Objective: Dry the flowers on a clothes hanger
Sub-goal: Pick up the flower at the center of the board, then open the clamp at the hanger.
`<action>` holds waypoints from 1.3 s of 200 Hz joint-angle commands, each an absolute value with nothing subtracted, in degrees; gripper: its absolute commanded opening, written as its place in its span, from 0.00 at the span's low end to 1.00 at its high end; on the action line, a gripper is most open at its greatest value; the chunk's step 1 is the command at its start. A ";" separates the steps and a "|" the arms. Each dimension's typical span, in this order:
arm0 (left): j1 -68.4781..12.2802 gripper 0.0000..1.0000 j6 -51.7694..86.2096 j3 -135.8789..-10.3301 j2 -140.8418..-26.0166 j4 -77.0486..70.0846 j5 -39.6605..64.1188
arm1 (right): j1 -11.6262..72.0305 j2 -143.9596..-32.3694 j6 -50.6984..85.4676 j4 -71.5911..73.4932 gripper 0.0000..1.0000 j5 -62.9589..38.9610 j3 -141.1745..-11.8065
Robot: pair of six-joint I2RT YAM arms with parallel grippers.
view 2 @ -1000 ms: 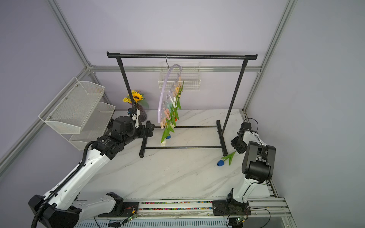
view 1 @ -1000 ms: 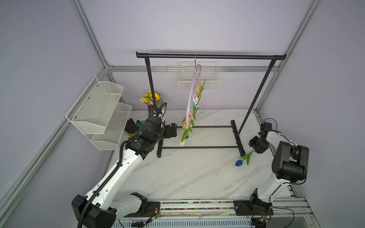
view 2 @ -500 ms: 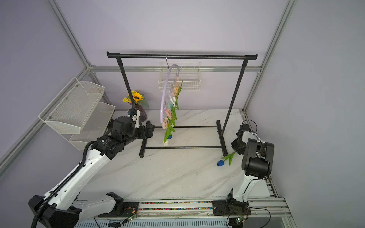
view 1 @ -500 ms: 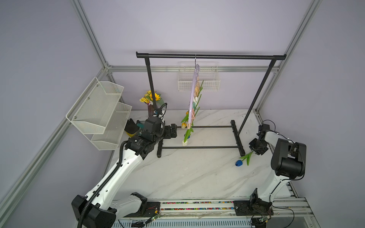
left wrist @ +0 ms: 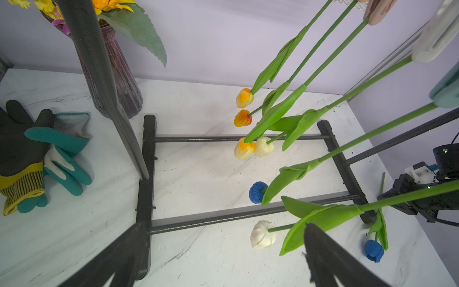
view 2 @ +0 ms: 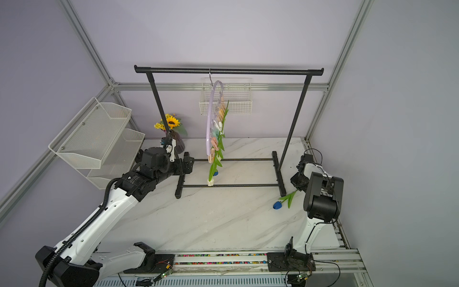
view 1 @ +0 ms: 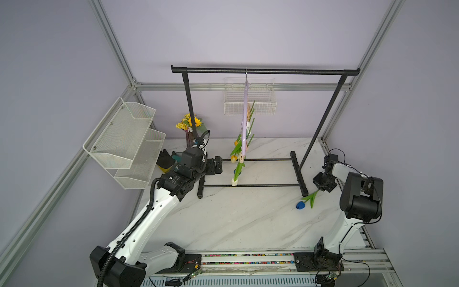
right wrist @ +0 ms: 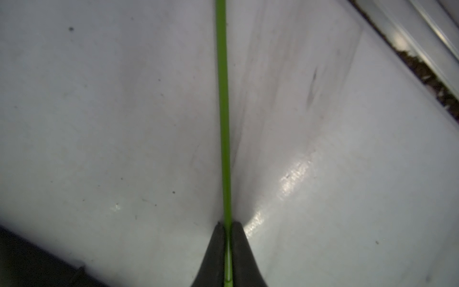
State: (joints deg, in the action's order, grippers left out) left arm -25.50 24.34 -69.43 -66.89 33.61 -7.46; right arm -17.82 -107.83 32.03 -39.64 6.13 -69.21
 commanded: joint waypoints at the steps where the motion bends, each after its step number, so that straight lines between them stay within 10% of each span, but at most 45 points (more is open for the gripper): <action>1: -25.06 1.00 23.29 -69.34 -65.39 31.90 -8.34 | -17.75 -110.56 30.80 -40.48 0.03 7.28 -67.59; 111: -25.02 1.00 23.42 -69.77 -65.13 29.85 -7.11 | -17.34 -87.71 23.73 -36.16 0.00 3.97 -65.50; 260: -24.62 0.99 16.11 -71.81 -65.96 7.84 21.92 | -13.62 -52.89 27.22 10.18 0.00 -48.49 -53.24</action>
